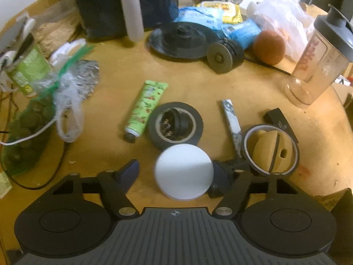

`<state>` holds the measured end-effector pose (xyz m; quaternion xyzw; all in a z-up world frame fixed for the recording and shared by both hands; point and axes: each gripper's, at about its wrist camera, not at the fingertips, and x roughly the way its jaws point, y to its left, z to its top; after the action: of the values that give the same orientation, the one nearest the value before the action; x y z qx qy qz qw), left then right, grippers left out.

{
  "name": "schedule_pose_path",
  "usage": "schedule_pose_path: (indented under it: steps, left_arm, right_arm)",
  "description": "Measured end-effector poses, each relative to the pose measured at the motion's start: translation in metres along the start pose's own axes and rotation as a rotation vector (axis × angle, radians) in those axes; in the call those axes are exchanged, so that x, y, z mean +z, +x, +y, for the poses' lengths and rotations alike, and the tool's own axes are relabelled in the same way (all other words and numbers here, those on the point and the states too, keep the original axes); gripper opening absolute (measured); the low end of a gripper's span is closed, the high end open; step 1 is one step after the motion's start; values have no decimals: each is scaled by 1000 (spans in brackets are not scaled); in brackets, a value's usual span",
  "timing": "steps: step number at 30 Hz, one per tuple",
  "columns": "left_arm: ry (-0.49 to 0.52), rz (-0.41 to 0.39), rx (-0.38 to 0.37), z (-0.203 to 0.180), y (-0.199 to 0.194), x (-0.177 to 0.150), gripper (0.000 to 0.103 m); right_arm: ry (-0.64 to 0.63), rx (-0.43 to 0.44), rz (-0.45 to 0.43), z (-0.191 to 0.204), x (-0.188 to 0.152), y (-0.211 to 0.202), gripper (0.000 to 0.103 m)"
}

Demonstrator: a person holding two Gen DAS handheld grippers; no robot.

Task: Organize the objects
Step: 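Reach the left gripper to the white round jar and grasp it, then lift the white jar with the left gripper while the right gripper reaches toward the clear tape ring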

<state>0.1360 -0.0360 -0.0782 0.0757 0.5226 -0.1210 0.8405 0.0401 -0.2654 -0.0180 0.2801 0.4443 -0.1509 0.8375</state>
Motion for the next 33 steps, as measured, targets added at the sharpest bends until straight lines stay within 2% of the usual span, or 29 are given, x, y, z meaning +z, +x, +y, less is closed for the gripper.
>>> schedule_pose_path:
  steps: [2, 14, 33]
  left_arm:
    - [-14, -3, -24, 0, 3, 1, 54]
    - [-23, 18, -6, -2, 6, 4, 53]
    - [-73, -29, -10, 7, -25, 2, 53]
  right_arm:
    - [13, -7, 2, -2, -1, -1, 103]
    - [53, -19, 0, -12, -5, -5, 103]
    - [14, 23, 0, -7, -5, -1, 103]
